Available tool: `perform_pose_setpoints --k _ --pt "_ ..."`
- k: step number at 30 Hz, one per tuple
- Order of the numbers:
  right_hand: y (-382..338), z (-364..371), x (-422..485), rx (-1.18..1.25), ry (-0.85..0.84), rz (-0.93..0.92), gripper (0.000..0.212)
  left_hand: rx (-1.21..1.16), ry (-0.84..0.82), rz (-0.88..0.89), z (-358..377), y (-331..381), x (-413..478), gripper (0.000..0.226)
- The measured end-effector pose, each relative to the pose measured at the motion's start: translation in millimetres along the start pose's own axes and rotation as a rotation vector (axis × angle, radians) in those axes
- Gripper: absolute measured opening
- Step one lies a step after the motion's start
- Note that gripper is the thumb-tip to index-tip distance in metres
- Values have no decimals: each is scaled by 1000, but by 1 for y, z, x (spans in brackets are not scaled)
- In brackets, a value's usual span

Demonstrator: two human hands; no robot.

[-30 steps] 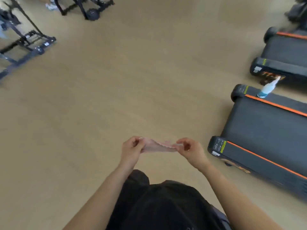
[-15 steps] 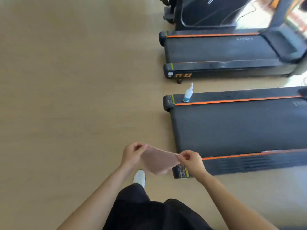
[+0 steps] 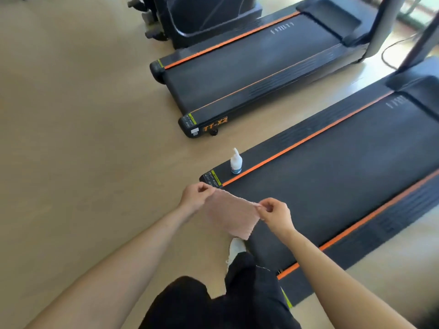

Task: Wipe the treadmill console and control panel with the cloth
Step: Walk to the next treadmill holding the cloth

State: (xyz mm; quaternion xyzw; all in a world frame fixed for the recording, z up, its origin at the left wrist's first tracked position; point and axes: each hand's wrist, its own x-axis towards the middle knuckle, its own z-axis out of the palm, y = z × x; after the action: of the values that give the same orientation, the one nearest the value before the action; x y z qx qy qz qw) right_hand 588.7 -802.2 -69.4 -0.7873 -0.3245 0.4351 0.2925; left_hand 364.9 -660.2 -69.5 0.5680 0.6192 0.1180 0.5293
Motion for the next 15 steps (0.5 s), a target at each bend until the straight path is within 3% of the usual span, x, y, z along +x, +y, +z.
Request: perform_pose_setpoints --k 8,15 --pt "-31 45 157 19 23 150 10 135 -20 -47 11 35 195 19" --pt "-53 81 259 103 131 352 16 268 -180 2 20 56 354 13"
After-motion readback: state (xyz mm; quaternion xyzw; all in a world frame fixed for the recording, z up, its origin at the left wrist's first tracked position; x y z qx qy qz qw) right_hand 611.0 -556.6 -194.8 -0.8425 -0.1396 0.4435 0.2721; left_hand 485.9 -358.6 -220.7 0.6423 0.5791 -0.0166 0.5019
